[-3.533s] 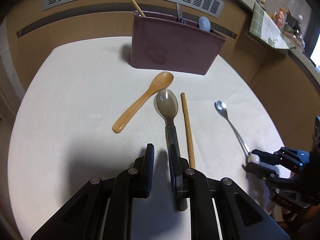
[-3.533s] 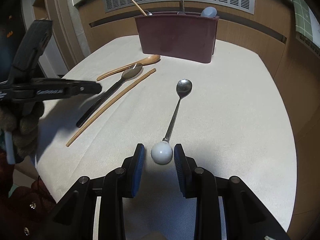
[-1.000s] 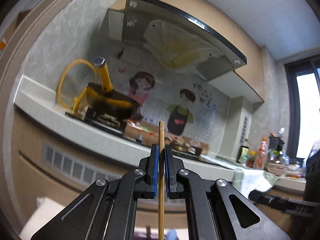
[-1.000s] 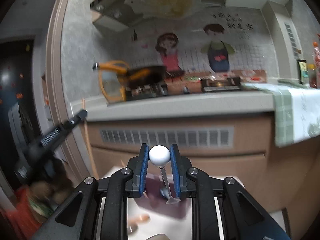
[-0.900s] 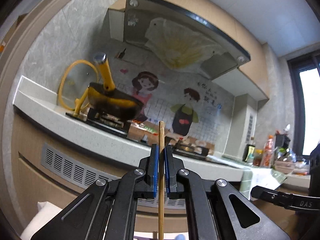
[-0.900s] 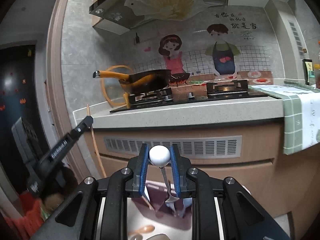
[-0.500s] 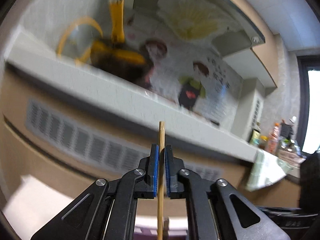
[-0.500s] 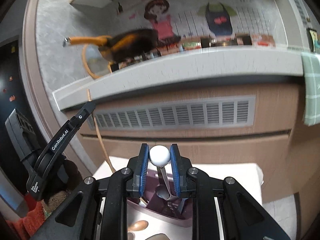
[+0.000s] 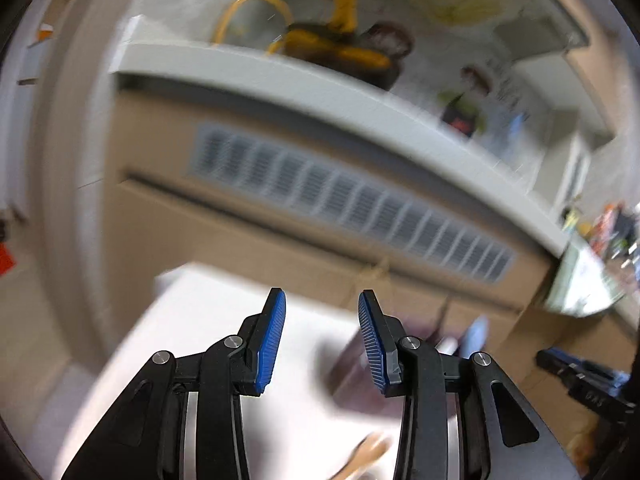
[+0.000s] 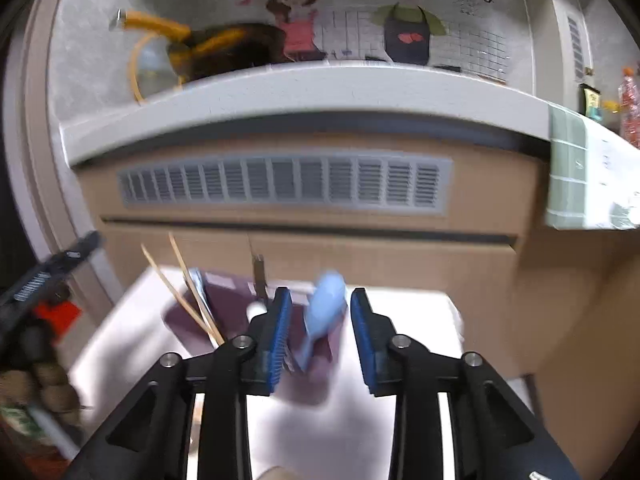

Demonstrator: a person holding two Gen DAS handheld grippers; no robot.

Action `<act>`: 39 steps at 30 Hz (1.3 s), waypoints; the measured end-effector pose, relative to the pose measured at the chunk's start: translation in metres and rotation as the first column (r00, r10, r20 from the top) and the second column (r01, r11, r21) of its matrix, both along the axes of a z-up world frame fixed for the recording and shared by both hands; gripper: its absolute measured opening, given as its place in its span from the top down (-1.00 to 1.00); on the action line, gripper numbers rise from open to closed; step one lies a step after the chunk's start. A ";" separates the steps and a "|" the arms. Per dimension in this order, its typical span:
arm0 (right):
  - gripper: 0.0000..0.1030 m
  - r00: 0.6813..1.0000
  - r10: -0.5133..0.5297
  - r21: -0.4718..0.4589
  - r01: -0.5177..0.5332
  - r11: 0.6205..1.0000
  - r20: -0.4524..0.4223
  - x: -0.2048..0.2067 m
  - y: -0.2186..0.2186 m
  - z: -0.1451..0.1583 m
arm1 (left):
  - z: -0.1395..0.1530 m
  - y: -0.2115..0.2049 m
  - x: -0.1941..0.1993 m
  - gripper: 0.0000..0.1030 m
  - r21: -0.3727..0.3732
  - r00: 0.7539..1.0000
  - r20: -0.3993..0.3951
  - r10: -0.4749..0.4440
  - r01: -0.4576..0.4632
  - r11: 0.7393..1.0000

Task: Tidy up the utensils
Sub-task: 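Open the left gripper to drop the chopstick while the right gripper drops the spoon into the holder, then grasp the large grey plastic spoon by its handle with the right gripper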

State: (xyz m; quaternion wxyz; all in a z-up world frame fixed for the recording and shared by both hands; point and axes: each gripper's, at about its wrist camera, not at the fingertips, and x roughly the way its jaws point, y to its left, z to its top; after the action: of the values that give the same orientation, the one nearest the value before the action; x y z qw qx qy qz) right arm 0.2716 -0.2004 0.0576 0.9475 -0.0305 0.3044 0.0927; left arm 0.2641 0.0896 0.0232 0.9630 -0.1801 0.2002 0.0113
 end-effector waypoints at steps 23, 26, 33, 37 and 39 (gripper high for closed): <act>0.46 0.893 0.167 0.025 -0.172 0.985 -0.417 -0.056 0.126 -0.143 | -0.077 0.020 -0.086 0.25 0.102 0.943 -0.333 0.018 0.018 0.995; 0.45 0.906 0.118 -0.054 -0.153 0.987 -0.407 -0.040 0.134 -0.145 | -0.078 0.021 -0.086 0.25 0.103 0.941 -0.338 0.024 0.012 0.995; 0.40 0.895 0.164 -0.110 -0.229 0.967 -0.415 -0.025 0.139 -0.142 | -0.076 0.016 -0.086 0.25 0.112 0.939 -0.343 0.012 0.028 0.993; 0.42 0.899 0.146 -0.085 -0.198 0.977 -0.413 -0.030 0.114 -0.138 | -0.076 0.009 -0.085 0.25 0.118 0.938 -0.347 0.002 0.042 0.992; 0.42 0.909 0.132 -0.096 -0.184 0.978 -0.394 -0.037 0.099 -0.135 | -0.076 0.005 -0.083 0.25 0.122 0.936 -0.352 -0.009 0.055 0.991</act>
State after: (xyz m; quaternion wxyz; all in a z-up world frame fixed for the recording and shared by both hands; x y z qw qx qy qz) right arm 0.2345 -0.1010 -0.0778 0.8543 -0.0985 0.4869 0.1532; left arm 0.1809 0.0941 -0.0525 0.9216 -0.1091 0.3702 0.0404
